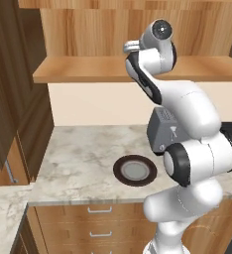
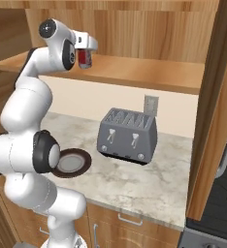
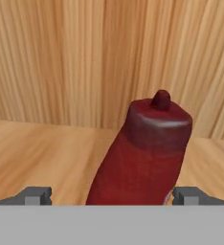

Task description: Move the hot dog bun to the plate on the dining table and place the condiment next to that plate. Then navigate to the fridge and take the sausage and place it on the plate as well.

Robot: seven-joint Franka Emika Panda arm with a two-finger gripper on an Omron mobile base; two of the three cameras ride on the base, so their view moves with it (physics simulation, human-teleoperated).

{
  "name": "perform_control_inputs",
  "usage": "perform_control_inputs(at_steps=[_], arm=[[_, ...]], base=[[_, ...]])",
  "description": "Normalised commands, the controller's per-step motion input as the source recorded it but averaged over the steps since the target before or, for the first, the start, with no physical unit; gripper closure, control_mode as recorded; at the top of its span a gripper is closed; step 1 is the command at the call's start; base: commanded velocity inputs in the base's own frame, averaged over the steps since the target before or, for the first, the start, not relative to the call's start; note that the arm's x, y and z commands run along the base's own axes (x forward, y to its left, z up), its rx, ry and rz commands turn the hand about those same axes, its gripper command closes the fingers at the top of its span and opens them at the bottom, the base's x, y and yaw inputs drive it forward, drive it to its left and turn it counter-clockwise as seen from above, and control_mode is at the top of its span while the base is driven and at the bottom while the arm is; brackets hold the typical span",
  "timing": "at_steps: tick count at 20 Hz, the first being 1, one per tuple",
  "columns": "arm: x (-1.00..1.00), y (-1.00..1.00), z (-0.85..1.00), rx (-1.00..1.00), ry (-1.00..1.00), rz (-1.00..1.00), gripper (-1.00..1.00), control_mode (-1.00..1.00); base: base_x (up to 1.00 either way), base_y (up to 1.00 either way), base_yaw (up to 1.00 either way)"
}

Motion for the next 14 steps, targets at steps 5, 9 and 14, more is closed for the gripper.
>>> perform_control_inputs(at_steps=[5, 9, 14], arm=[[0.25, 0.00, -0.06, 0.00, -0.02, 0.00, -1.00, -1.00], [0.12, -0.02, -0.08, 0.00, -0.05, 0.00, 1.00, -1.00], [-0.05, -0.05, -0.01, 0.00, -0.09, 0.00, 1.00, -1.00]], base=[[0.00, 0.00, 0.00], [0.00, 0.00, 0.00], [0.00, 0.00, 0.00]])
